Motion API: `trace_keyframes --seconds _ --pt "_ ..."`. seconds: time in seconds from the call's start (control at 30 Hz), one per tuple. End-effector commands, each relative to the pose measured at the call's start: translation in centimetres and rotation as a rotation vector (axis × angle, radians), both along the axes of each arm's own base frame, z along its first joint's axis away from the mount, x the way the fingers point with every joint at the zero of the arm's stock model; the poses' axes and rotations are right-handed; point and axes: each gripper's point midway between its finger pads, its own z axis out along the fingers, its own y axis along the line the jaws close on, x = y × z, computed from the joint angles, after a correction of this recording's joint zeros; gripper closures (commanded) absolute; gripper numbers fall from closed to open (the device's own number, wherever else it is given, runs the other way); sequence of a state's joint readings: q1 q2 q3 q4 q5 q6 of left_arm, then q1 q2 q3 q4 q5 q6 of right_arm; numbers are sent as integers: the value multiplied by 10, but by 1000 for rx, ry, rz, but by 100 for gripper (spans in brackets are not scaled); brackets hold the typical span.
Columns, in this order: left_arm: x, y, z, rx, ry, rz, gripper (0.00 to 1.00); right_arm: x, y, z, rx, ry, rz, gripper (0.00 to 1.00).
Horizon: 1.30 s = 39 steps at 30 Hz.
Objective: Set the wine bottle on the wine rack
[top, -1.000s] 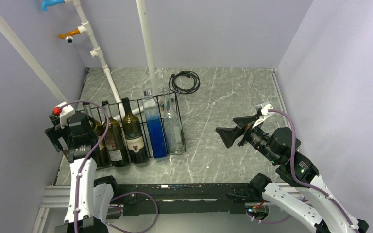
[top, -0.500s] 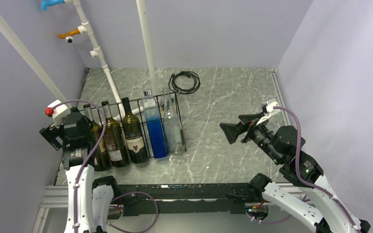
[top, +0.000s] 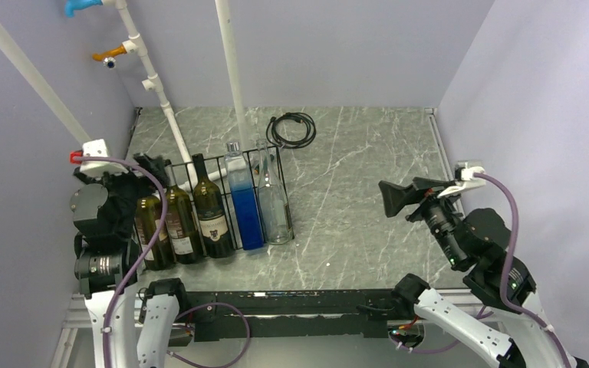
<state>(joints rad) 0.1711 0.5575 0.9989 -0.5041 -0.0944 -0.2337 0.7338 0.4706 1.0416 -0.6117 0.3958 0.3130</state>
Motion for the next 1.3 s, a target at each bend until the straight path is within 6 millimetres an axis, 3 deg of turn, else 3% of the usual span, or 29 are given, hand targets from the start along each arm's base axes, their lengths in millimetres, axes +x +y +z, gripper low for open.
trace_keyframes --seconds 0.0,0.07,0.2,0.43,0.53,0.7,0.97,1.27 --pt "-1 -103 46 4 -148 -567 1 -9 -39 28 39 -75 -139 0" --pt "-13 -134 57 8 -185 -742 1 -13 -49 34 47 -99 -165 0" --pt "-50 -177 81 56 -281 -1012 0 -24 -68 49 89 -159 -203 0" --pt "-129 -213 121 170 -508 -1328 0 -37 -83 64 128 -234 -219 0" --pt "-156 -213 135 228 -602 -1367 0 -42 -87 70 144 -259 -218 0" --pt "-184 -203 152 318 -695 -1312 1 -51 -93 80 175 -303 -211 0" --pt "-201 -184 174 342 -815 -1164 0 -62 -107 90 226 -353 -230 0" --pt "-208 -152 194 300 -948 -932 0 -61 -113 87 247 -336 -265 0"
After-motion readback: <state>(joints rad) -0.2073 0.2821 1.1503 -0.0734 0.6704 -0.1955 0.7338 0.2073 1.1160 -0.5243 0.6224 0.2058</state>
